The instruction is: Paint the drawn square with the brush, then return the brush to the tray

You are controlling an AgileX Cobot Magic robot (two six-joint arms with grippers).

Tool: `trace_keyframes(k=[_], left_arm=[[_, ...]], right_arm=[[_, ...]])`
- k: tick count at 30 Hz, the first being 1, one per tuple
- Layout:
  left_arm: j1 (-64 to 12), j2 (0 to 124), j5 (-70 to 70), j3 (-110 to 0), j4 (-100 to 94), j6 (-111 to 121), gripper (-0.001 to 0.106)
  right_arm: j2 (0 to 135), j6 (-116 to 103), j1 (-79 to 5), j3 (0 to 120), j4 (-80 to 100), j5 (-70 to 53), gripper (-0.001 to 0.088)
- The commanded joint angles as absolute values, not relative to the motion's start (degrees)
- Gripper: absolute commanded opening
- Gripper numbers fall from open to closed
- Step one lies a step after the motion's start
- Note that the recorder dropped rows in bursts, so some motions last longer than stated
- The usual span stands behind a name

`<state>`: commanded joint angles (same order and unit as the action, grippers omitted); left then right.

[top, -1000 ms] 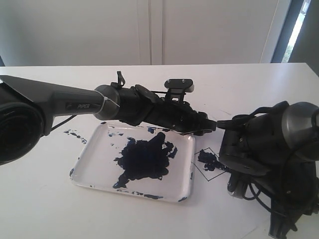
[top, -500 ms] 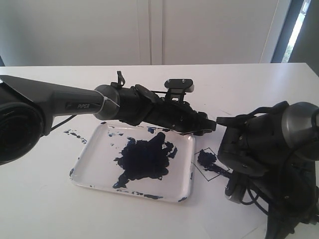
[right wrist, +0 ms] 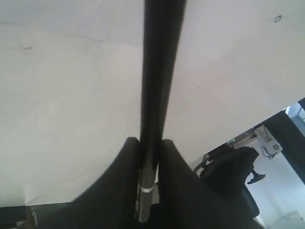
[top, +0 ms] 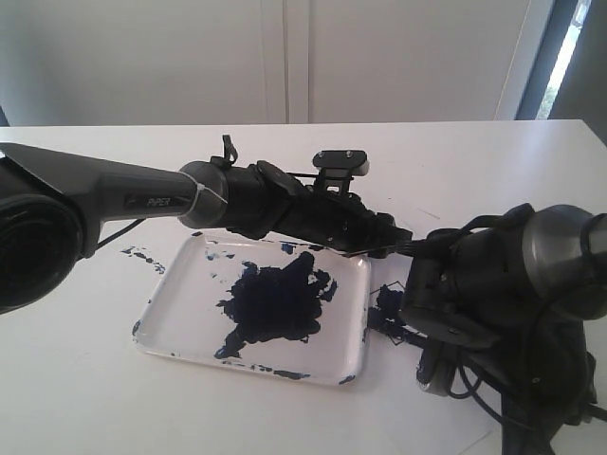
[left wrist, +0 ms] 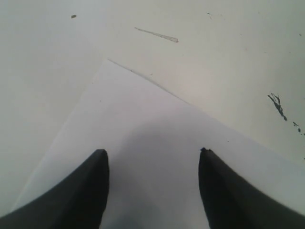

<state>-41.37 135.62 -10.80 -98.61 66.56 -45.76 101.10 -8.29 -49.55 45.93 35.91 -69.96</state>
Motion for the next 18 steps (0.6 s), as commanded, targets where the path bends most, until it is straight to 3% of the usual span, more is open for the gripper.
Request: trace_keyframes(k=[18], left_arm=[[-41.37,135.62,-11.33,-98.61,65.02,-44.73,0.061]], right_arm=[[101.42,-10.65,-44.50,45.93,44.03,-69.96,0.0000]])
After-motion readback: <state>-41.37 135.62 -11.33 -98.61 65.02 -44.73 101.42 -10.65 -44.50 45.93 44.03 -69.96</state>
